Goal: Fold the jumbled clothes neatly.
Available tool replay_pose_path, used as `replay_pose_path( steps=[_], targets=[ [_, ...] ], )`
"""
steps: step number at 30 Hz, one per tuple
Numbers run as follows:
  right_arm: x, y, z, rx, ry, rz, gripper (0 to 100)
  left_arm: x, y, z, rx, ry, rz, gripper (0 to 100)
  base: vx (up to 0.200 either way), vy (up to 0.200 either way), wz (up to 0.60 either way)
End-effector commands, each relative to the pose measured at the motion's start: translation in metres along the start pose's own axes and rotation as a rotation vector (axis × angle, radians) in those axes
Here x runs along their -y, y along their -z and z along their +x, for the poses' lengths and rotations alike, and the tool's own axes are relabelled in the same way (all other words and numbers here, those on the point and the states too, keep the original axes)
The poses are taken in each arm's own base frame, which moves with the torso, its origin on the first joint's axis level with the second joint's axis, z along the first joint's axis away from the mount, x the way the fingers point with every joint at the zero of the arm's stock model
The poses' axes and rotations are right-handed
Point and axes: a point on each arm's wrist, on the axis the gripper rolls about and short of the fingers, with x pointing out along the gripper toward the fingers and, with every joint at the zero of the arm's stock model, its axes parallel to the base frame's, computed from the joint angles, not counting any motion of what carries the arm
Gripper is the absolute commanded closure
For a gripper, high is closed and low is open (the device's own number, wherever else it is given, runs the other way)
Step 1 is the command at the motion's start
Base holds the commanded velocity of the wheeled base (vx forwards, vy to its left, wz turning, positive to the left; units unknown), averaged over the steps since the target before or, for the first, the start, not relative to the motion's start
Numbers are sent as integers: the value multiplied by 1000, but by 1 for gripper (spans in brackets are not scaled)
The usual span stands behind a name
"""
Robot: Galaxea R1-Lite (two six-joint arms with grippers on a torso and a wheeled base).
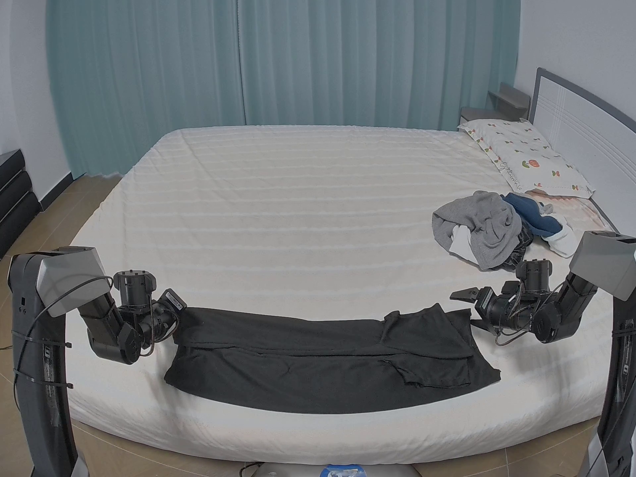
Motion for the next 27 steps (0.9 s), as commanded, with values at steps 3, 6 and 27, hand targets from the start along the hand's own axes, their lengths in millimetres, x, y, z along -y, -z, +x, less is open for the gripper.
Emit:
replay_pose_path(
  steps=[3, 6, 27],
  targets=[
    [3, 1, 5, -5, 1, 1, 0, -2, 1, 1, -3, -3, 0, 100, 0, 0, 0],
    [5, 5, 10, -16, 4, -1, 100, -2, 1, 1, -4, -5, 0, 100, 0, 0, 0],
    [15, -18, 14, 81, 4, 11, 100, -2, 1, 2, -2, -4, -2, 100, 0, 0, 0]
  ],
)
